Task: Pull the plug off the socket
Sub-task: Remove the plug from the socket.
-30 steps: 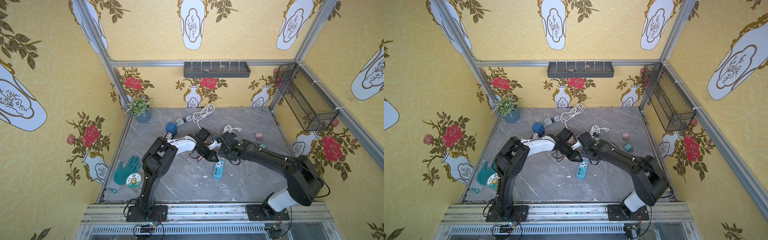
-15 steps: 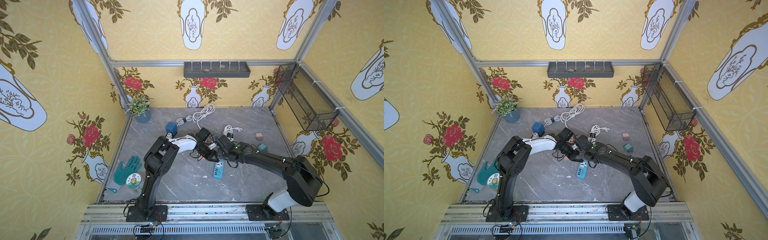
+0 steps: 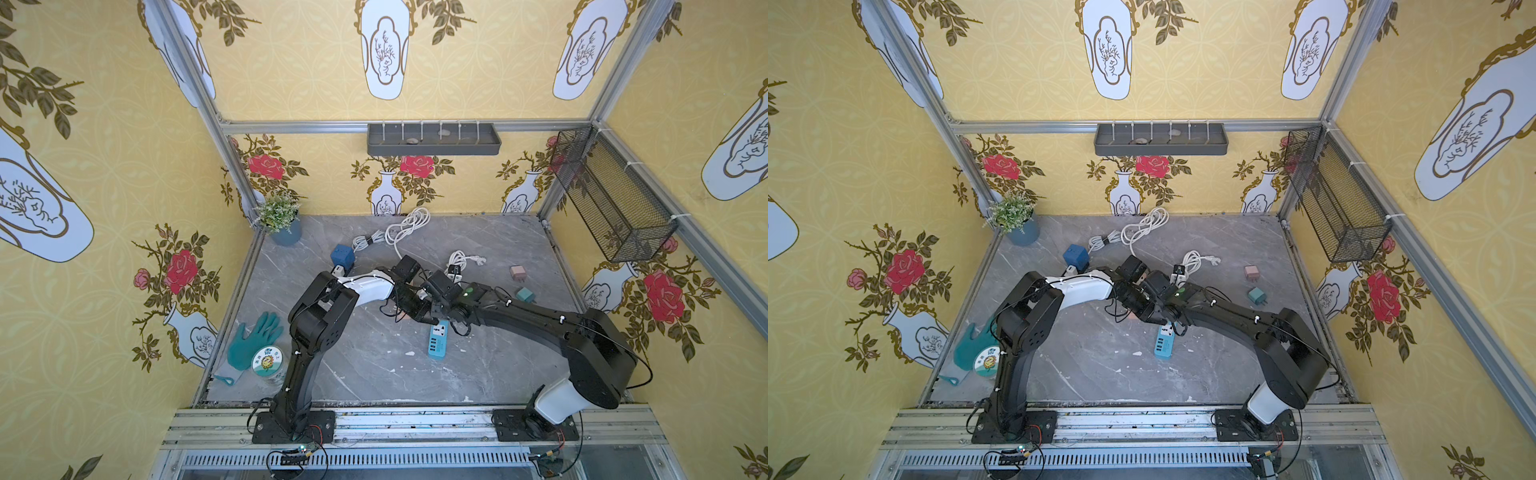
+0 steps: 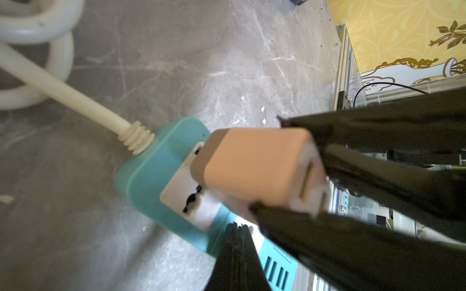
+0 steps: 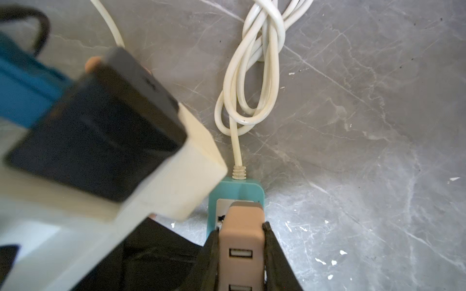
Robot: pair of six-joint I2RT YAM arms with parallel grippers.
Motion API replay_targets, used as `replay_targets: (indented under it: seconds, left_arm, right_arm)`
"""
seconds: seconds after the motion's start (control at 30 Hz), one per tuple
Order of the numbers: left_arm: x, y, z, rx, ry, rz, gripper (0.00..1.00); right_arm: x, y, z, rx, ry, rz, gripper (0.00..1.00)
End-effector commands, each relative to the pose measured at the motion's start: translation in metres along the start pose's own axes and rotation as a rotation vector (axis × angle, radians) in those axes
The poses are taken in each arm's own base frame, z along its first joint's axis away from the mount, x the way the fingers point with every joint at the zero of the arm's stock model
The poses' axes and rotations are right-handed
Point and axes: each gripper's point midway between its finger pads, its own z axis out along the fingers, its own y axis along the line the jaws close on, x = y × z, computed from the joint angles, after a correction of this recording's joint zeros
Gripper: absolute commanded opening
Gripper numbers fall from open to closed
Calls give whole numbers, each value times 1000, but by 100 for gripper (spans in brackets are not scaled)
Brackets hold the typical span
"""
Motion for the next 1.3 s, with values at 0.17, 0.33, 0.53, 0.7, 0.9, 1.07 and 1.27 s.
replay_targets:
  seconds: [0.17,0.33,0.53,0.7,0.9,1.07,1.27]
  left_arm:
    - [37,44,5,-205,120,-70,0]
    - [37,44,7,-201,122,-73,0]
    - [36,42,6,-194,119,-74,0]
    - [31,37,3,-185,102,-55,0]
    - [13,23,-8,-172,56,13,0]
    - [-16,9,-24,-179,13,104,0]
    - [-60,-21,-53,-184,-66,228,13]
  right_arm:
    - [-10,8,-4,-87,52,70,0]
    - [-11,5,-9,-97,45,82,0]
    - [-16,1,-24,-128,17,100,0]
    - [-24,-21,-35,-115,-5,132,0]
    - [-29,-57,-45,-59,-25,173,0]
    - [-29,-95,-47,32,-24,212,0]
    - [-36,-128,-43,81,-15,262,0]
